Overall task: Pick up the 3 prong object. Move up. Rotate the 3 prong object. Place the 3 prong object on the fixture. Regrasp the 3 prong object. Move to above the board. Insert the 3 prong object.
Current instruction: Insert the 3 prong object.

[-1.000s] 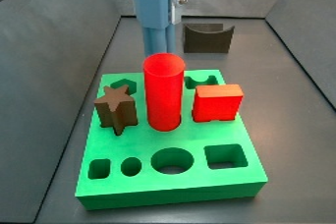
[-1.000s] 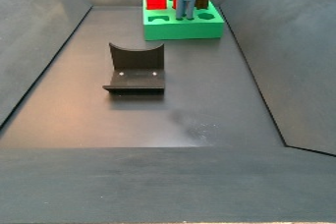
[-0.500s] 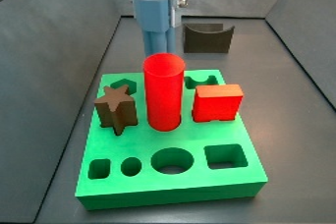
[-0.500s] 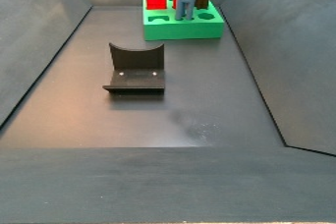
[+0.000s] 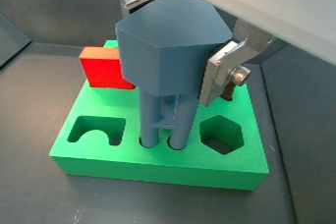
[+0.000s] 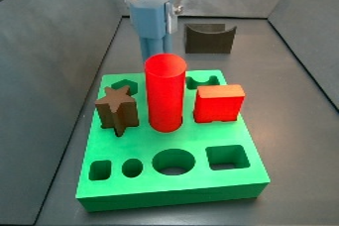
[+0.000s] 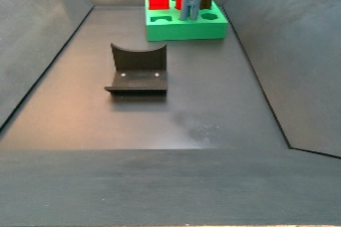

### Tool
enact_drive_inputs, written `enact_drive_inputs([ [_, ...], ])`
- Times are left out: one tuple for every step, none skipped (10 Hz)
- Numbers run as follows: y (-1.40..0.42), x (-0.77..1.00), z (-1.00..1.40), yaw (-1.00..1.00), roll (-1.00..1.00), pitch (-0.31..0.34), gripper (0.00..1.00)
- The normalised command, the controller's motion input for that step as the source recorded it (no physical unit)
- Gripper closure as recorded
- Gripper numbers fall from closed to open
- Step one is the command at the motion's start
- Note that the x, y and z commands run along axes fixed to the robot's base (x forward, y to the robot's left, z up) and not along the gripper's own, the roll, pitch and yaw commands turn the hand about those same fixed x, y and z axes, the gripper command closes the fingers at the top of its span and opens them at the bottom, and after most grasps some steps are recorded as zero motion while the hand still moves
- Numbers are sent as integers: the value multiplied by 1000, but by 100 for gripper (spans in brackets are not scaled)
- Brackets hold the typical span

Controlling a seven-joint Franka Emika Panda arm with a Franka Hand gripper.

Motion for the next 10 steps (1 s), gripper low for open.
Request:
enact_drive_inputs([
  [-180,34,-106,160,47,-36,100],
  [-160,71,-114,117,110,0,100],
  [-123,100,-77,66,171,26,100],
  [-106,126,-106,34,204,67,100],
  [-60,206,-180,0,264,144,100],
  [-83,209,-286,0,307,169,100],
  [-43,260,-266,0,373,251,100],
  [-46,306,-346,0,291,220,100],
  [0,380,-437,-46,236,299,100],
  [0,540,-551,-157,220,267,100],
])
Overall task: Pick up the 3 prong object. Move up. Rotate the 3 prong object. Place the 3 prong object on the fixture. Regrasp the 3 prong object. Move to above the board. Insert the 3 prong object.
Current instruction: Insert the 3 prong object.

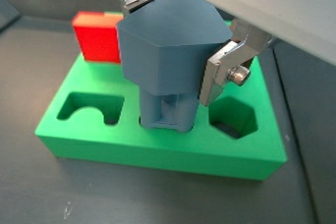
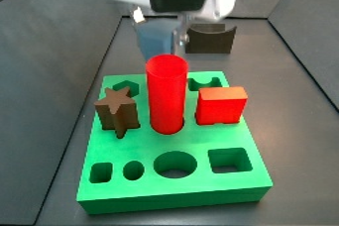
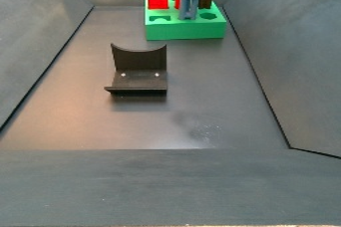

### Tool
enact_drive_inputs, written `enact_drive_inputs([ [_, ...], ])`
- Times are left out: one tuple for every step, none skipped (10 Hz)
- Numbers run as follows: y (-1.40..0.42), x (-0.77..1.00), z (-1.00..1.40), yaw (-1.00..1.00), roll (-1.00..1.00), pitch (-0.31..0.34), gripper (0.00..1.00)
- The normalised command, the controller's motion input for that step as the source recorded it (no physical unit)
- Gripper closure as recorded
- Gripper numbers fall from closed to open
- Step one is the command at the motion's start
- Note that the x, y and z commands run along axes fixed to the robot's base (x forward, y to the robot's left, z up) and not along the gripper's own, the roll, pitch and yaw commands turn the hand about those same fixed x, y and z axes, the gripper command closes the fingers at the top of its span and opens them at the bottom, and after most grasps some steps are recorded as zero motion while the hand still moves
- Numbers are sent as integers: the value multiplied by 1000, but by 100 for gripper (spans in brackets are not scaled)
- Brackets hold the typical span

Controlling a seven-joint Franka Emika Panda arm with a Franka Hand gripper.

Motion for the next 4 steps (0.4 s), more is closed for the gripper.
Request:
enact_drive_inputs([
  [0,406,-634,-100,209,224,100],
  [43,0,0,0,-51,0,100],
  [0,0,0,0,-6,0,100],
  [0,0,0,0,0,0,100],
])
